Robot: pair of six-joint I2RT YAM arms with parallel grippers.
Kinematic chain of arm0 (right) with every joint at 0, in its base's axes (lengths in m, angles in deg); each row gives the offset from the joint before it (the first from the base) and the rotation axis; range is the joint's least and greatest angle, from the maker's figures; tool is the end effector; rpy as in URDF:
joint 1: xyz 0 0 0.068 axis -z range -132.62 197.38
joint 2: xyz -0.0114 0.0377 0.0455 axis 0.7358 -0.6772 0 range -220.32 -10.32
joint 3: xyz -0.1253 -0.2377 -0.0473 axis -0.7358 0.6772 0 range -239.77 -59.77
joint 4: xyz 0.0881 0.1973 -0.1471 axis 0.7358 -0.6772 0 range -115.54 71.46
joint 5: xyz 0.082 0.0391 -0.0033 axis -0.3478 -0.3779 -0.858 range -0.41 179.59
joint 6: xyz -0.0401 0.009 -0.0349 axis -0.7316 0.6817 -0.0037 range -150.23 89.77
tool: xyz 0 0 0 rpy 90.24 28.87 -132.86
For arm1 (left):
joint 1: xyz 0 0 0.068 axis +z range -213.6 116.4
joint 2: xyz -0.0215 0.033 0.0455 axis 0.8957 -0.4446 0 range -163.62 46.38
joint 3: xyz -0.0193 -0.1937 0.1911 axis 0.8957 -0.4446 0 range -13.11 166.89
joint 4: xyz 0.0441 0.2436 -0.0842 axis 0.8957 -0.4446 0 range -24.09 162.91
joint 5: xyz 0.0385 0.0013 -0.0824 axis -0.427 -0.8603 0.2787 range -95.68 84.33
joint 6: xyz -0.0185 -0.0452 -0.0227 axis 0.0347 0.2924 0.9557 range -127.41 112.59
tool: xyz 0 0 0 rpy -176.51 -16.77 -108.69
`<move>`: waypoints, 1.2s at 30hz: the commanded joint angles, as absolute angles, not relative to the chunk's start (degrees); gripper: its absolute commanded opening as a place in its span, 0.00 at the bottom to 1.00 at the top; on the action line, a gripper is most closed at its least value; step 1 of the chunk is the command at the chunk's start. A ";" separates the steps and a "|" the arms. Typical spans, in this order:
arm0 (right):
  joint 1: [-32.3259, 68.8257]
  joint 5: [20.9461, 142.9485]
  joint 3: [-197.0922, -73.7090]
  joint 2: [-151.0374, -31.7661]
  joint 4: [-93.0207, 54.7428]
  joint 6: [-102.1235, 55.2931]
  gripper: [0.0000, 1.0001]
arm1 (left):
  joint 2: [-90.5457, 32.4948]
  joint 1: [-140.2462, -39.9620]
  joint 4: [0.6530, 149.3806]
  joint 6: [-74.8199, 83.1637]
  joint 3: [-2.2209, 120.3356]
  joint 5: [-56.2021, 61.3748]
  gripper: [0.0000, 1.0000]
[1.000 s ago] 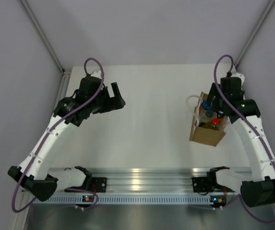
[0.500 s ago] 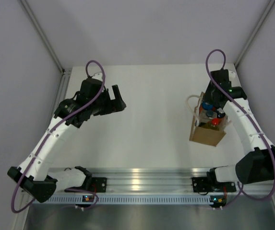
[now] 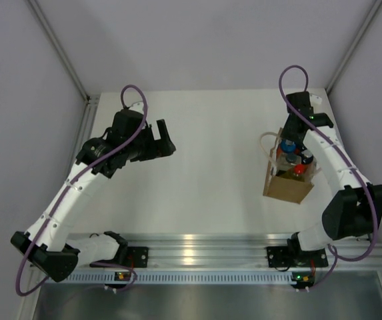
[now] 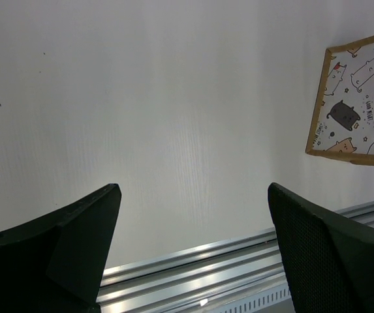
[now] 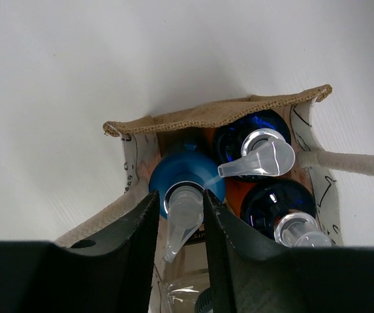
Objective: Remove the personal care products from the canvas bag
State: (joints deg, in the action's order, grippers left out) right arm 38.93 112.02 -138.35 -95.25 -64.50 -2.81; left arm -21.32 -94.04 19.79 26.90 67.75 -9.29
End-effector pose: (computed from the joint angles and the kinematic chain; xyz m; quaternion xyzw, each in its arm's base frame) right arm 0.3107 0.0324 0.3244 0.2150 0.9053 -0.0776 0.3582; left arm 0.1984 -0.1140 0.4017 -0.0440 0.9047 -0.2022 0.3723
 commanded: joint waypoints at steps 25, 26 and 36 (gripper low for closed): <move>39.38 114.11 -135.44 -94.96 -60.99 0.09 0.25 | -20.68 -94.19 22.38 24.59 67.31 -9.28 0.99; 39.38 114.02 -135.35 -94.87 -60.99 0.27 0.24 | -20.68 -94.19 22.29 24.58 67.31 -9.28 0.98; 39.29 114.20 -137.90 -93.03 -60.99 -0.52 0.02 | -20.06 -94.19 22.29 24.58 67.13 -9.72 0.99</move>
